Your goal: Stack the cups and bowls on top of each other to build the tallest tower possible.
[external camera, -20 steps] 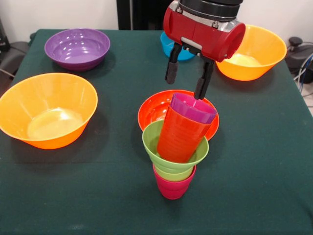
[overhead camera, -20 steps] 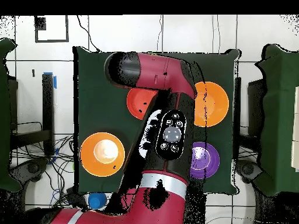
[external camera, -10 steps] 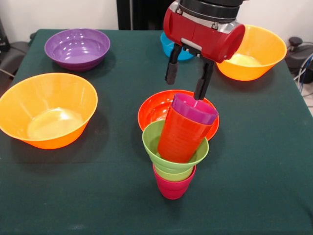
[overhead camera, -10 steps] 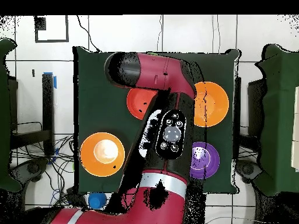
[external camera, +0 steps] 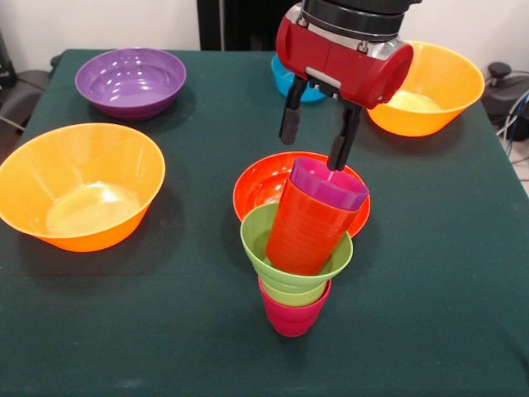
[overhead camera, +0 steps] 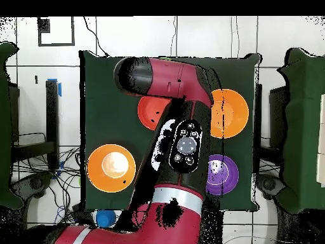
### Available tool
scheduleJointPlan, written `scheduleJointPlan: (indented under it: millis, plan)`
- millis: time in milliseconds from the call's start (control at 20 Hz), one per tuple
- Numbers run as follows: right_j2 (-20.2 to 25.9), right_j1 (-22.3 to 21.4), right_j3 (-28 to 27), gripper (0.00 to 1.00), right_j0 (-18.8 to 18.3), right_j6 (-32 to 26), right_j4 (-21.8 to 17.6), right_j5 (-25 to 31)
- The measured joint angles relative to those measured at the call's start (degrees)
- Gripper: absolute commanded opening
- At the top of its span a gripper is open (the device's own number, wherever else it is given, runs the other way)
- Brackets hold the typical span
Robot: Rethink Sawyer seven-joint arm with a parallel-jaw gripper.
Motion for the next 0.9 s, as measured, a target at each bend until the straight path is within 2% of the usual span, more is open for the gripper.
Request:
scheduleJointPlan:
  millis: [900]
  plan:
    - [0.01, 3.54, -0.01, 1.0, 0.09, 0.0, -0.21, 0.0]
